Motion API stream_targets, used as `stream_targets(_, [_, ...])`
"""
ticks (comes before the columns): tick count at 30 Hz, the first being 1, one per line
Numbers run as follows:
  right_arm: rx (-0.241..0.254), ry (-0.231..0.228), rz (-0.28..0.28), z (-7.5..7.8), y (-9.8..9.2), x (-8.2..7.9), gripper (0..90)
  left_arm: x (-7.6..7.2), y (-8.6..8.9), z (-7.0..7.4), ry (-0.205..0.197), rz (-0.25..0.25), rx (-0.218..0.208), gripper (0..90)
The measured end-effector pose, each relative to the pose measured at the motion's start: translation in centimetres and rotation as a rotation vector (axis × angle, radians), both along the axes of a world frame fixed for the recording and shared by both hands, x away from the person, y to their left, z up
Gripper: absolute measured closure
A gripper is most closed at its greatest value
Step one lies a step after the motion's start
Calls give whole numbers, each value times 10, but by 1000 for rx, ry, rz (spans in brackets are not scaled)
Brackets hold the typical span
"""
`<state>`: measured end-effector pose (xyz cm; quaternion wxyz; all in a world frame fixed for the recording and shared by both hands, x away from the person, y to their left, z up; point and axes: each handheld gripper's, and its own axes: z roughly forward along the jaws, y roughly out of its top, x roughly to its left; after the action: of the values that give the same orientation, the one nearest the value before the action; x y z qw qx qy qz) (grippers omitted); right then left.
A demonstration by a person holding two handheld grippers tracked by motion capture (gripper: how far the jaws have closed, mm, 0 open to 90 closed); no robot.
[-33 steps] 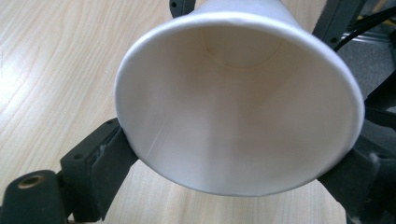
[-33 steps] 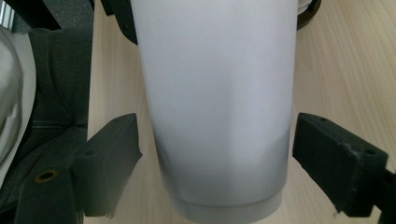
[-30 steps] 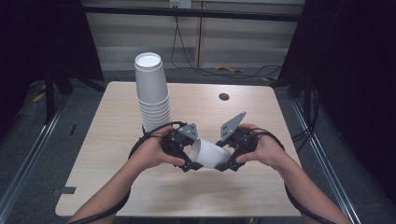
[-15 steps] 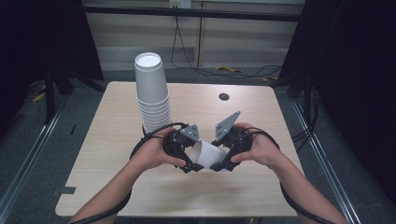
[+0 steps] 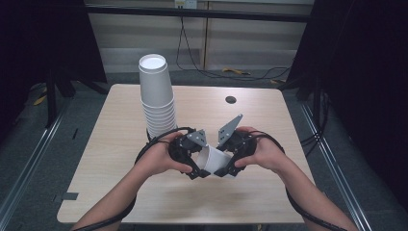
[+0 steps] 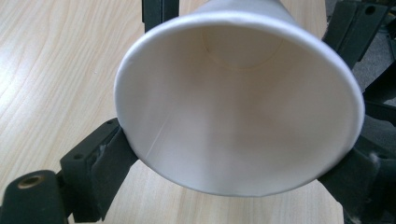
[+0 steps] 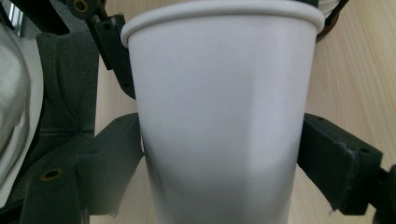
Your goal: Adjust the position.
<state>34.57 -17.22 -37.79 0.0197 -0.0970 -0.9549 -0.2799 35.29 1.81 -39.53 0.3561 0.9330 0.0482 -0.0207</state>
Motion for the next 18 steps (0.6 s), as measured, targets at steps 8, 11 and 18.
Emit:
stream_targets(8, [-17,3,5,-2,3,1,166,0,0,1,0,-5,6,108])
stream_targets(11, [-30,11,1,-2,3,0,170,0,-1,1,1,-5,5,108])
stream_targets(18, [-46,19,5,-3,4,0,178,-1,-2,1,7,-8,7,108])
